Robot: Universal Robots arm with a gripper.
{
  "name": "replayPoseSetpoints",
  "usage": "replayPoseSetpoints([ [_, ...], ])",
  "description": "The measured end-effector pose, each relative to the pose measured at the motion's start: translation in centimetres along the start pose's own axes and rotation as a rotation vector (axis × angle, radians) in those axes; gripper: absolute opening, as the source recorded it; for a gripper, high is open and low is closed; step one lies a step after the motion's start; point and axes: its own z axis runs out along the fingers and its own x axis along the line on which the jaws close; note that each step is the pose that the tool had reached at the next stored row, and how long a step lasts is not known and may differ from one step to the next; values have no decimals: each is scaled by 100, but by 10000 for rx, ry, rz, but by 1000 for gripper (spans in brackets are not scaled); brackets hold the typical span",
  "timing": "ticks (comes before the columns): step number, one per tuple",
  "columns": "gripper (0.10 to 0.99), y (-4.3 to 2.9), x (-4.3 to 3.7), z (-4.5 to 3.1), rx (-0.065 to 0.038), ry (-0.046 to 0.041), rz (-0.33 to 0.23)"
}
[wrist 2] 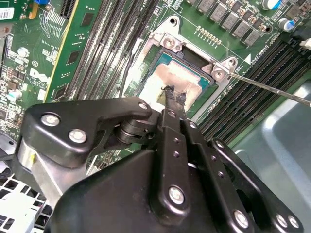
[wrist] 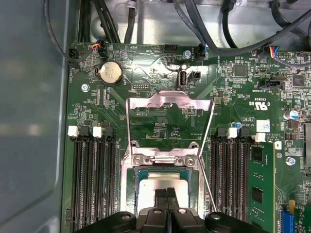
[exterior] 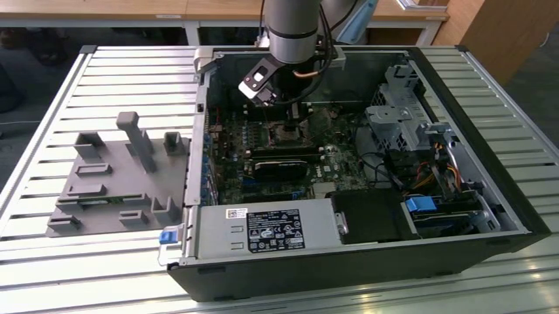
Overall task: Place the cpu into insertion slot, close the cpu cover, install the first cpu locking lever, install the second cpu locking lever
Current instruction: 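Place the cpu into insertion slot, then close the cpu cover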
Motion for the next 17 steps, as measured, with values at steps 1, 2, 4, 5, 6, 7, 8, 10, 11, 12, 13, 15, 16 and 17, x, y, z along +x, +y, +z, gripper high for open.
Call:
replayPoseSetpoints([
  [1,106,0,0,-1,0,0,1],
  [2,106,0,0,-2,-1,1,0],
  [4,106,0,0,-5,0,0,0],
  [5,106,0,0,-9,1,-2,1],
  [6,106,0,0,-10,0,-1,1],
  [7,106,1,0,-11,0,0,0],
  [8,106,1,0,-13,0,-1,0],
  [10,106,1,0,-17,0,0,0],
  [11,106,1,0,-18,0,0,1],
  [12,106,1,-1,-20,0,0,1],
  [13,106,1,-1,-22,0,0,1],
  [15,106,1,-1,-27,1,-2,0],
  [16,106,1,-1,-29,1,-2,0],
  [17,106,2,-1,-32,0,-1,0],
])
